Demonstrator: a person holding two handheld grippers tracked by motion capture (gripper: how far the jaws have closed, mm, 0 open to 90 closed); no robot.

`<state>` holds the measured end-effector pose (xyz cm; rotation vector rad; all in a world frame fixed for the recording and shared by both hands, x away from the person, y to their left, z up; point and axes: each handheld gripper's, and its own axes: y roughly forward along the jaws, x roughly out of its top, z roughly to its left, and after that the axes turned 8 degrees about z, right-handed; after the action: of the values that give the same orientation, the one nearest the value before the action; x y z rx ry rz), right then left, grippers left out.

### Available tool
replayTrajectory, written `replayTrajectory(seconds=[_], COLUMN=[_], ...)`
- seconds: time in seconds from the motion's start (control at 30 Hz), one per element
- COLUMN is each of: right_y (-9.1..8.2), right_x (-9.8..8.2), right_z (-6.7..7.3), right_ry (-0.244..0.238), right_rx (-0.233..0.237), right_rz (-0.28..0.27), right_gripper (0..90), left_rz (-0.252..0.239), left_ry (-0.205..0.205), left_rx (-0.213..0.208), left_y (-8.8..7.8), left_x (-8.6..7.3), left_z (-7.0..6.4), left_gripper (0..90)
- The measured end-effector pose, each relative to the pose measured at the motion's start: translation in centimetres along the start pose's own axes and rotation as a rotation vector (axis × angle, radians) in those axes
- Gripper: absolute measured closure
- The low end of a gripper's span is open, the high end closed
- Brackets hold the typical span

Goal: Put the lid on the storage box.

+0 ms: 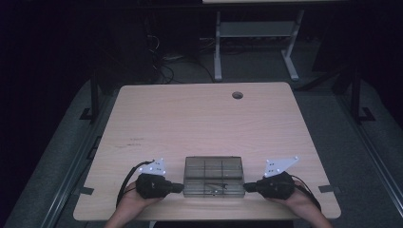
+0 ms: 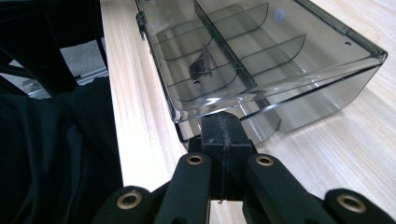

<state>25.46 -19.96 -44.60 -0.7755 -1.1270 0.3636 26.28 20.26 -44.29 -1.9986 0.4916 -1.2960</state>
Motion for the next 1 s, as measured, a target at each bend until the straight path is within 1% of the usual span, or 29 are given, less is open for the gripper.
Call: replayTrajectory(seconds=[0.07, 0.2, 0.37, 0.43, 0.5, 0.63, 0.67, 0.73, 0.77, 0.83, 0.93, 0.97, 1.0], right_y=[0.0, 0.1, 0.1, 0.0, -0.2, -0.6, -0.8, -1.0, -1.1, -1.3, -1.6, -1.6, -1.7], right_x=[-0.1, -0.2, -0.3, -0.3, -0.3, -0.3, -0.3, -0.4, -0.5, -0.5, -0.6, -0.6, -0.7], right_z=[-0.1, -0.1, -0.2, -0.2, -0.2, -0.4, -0.5, -0.6, -0.7, -0.9, -1.1, -1.2, -1.3], right_ry=[-0.002, 0.001, 0.001, 0.004, 0.002, 0.008, 0.012, 0.022, 0.026, 0.040, 0.051, 0.051, 0.064], right_rx=[-0.002, -0.009, -0.012, -0.018, -0.023, -0.041, -0.050, -0.069, -0.080, -0.102, -0.153, -0.176, -0.196], right_rz=[0.008, 0.025, 0.028, 0.027, 0.023, 0.002, -0.006, -0.024, -0.035, -0.049, -0.066, -0.071, -0.081], right_gripper=[90.0, 90.0, 90.0, 90.0, 90.0, 90.0, 90.0, 89.0, 87.0, 83.6, 73.9, 69.1, 64.0], left_rz=[0.000, 0.020, 0.019, 0.009, 0.001, -0.027, -0.032, -0.044, -0.046, -0.059, -0.068, -0.074, -0.083], left_ry=[-0.003, -0.003, -0.008, -0.013, -0.005, -0.023, -0.021, -0.033, -0.030, -0.040, -0.058, -0.065, -0.079], left_rx=[0.002, 0.011, 0.023, 0.026, 0.034, 0.045, 0.052, 0.070, 0.081, 0.116, 0.176, 0.195, 0.206], left_y=[0.0, 0.0, -0.3, -0.4, -0.7, -1.4, -1.5, -1.8, -1.9, -2.2, -2.5, -2.7, -2.9], left_x=[-0.1, -0.2, -0.3, -0.3, -0.3, -0.2, -0.2, -0.2, -0.1, -0.1, -0.3, -0.4, -0.5], left_z=[0.0, 0.1, 0.2, 0.2, 0.3, 0.4, 0.5, 0.5, 0.6, 0.7, 0.9, 1.0, 1.1], left_gripper=[89.6, 89.6, 89.6, 89.6, 89.6, 89.2, 89.0, 87.7, 86.4, 82.0, 71.7, 67.9, 63.9])
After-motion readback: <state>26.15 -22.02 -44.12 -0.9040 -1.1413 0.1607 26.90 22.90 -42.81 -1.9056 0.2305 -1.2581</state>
